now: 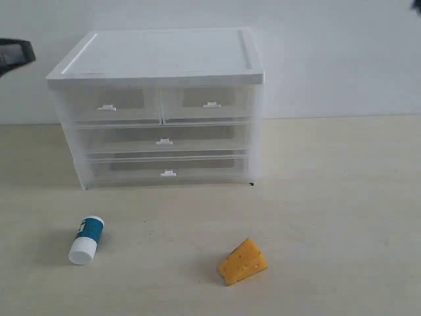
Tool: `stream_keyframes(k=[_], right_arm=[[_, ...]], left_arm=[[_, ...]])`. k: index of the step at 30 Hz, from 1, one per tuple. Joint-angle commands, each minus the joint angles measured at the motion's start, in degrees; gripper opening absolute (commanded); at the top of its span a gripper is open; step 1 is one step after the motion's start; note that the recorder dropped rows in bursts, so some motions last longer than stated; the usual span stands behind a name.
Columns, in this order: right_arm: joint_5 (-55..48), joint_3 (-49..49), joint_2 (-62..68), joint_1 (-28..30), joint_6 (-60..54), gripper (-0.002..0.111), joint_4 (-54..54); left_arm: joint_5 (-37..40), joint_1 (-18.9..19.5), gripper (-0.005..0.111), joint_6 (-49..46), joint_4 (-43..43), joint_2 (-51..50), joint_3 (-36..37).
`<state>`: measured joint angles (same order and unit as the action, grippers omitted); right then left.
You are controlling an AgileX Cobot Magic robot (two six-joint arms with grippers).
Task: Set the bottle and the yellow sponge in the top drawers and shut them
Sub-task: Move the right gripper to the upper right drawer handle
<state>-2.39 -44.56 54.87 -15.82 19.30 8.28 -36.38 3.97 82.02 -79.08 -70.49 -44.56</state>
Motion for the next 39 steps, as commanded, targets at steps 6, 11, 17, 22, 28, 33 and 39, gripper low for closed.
stream_keyframes(k=[6, 11, 17, 22, 28, 33, 39], right_arm=[[11.28, -0.2, 21.48, -8.87, 1.47, 0.0, -0.03], [13.09, -1.47, 25.02, -9.31, 9.22, 0.0, 5.59], [12.04, -6.29, 28.73, -9.31, 21.9, 0.0, 21.86], [26.71, -8.34, 30.41, -9.2, 48.43, 0.0, 60.8], [59.11, -19.24, 36.58, -9.08, 74.57, 0.0, 90.3], [53.9, -22.92, 39.82, -9.08, 82.73, 0.007, 90.25], [41.37, -22.92, 41.26, -9.08, 91.0, 0.037, 91.67]], left_arm=[[-2.4, 0.16, 0.004, -15.2, -3.3, -21.63, -3.83], [-4.66, 0.16, 0.004, -0.2, -5.66, -30.77, -13.62], [-8.31, 0.16, 0.004, 13.54, -15.22, -38.61, -23.59], [-9.31, 0.16, 0.004, 12.49, -15.78, -39.51, -24.2], [-12.87, 0.16, 0.004, 11.54, -15.04, -39.51, -24.2], [-12.14, 0.62, 0.004, 13.21, -15.02, -39.09, -24.2], [-12.06, 4.19, 0.004, 13.24, -14.74, -37.85, -24.71]])
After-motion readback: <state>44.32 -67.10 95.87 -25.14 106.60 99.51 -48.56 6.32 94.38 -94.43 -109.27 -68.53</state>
